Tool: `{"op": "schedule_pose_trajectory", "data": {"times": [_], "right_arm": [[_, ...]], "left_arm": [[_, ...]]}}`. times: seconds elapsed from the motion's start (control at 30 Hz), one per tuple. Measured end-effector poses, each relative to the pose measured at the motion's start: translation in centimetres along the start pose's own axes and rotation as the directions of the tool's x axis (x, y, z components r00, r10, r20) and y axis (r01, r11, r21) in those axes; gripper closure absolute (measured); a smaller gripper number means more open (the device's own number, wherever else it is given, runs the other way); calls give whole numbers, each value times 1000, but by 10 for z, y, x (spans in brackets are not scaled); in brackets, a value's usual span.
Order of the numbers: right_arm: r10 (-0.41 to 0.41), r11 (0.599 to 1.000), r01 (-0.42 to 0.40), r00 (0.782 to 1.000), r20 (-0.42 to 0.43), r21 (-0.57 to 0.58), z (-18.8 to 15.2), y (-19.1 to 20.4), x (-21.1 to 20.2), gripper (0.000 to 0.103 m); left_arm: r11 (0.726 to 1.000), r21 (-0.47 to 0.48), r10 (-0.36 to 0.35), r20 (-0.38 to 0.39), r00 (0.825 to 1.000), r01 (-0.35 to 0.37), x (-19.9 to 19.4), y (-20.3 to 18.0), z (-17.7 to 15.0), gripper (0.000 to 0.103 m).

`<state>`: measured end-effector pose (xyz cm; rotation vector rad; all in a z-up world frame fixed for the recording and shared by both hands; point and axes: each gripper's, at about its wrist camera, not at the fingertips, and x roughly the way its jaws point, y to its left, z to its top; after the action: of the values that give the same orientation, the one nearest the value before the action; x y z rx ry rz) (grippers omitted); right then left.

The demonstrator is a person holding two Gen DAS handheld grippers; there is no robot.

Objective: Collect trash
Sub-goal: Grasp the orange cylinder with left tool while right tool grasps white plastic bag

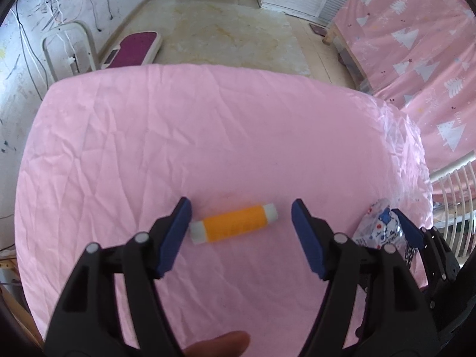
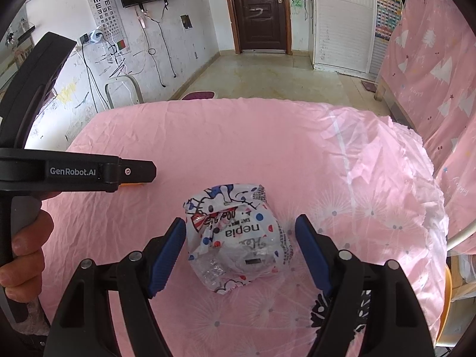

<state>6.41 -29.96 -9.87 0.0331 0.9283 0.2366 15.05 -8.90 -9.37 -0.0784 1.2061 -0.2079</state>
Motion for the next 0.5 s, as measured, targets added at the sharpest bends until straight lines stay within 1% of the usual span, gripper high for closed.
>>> {"op": "schedule_pose_trajectory", "data": {"times": [0.07, 0.13, 0.23, 0.33, 0.5], "right_arm": [[-1, 1000, 1, 1000, 4, -6, -1, 2, 1, 44], [-5, 1000, 5, 1000, 6, -13, -2, 3, 1, 57], [-10, 1000, 10, 1000, 12, -24, -3, 5, 0, 63], [-13, 1000, 14, 1000, 27, -20, -3, 5, -3, 65], [-17, 1000, 17, 998, 64, 0, -1, -2, -16, 65]], "left_arm": [[1000, -1, 18, 5, 1000, -18, 0, -1, -1, 46], [1000, -2, 22, 7, 1000, -22, 0, -3, -1, 47], [1000, 4, 31, 13, 999, -31, 0, -5, -2, 47], [1000, 4, 29, 14, 999, -29, -1, -6, -2, 47], [1000, 12, 28, 43, 999, -29, -13, -9, -3, 47]]}}
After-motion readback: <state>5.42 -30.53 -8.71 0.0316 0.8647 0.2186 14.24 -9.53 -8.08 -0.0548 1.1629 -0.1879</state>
